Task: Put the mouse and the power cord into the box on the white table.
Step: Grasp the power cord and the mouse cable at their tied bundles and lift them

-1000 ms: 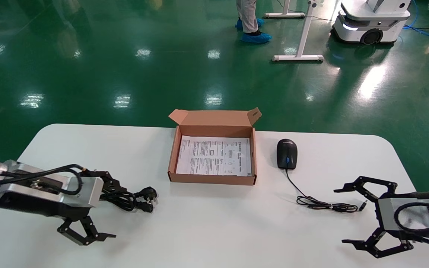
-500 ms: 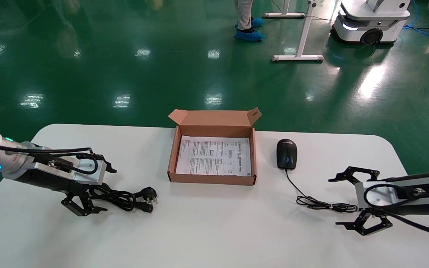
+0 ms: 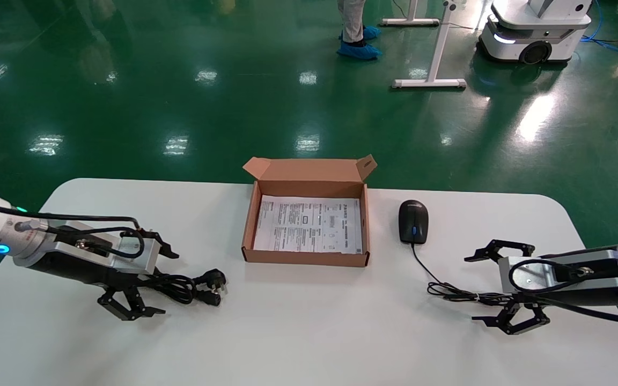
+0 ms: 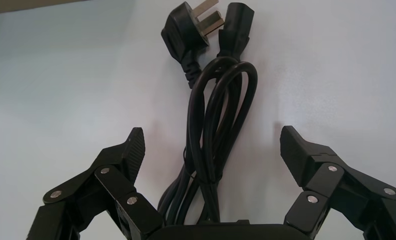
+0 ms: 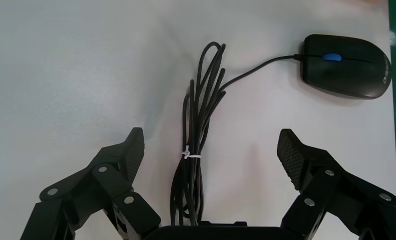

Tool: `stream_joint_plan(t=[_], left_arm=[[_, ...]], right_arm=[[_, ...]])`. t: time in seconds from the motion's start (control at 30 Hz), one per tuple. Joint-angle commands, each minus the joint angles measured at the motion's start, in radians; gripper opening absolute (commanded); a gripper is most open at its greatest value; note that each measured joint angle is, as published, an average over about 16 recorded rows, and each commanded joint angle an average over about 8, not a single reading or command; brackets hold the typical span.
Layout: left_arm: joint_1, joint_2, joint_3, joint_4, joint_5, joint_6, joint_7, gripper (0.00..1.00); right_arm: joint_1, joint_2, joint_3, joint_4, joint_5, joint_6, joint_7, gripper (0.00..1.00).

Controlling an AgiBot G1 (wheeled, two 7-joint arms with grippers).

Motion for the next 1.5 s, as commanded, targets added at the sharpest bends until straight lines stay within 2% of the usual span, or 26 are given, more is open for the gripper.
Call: stream_joint_plan(t=[0.03, 1.17, 1.33, 1.5], left_arm=[[-0.003, 0.002, 0.000, 0.007, 0.000, 0.000, 0.003, 0.00], [0.005, -0.007, -0.006, -0.023, -0.009, 0.007, -0.008, 0.00], [-0.019, -0.026, -0.040, -0.035, -0.063, 0.057, -0.013, 0.00], [-0.059, -0.102, -0.101, -0.085, -0.174, 0.132, -0.011, 0.00]], right_arm=[[0.003, -0.003, -0.001, -0.008, -0.002, 0.003, -0.002, 0.00], [-0.007, 0.008, 0.004, 0.021, 0.009, -0.007, 0.004, 0.00], [0.023, 0.029, 0.017, 0.033, 0.026, -0.037, 0.012, 0.00], [0.102, 0.070, 0.045, 0.066, 0.064, -0.088, 0.049, 0.00]])
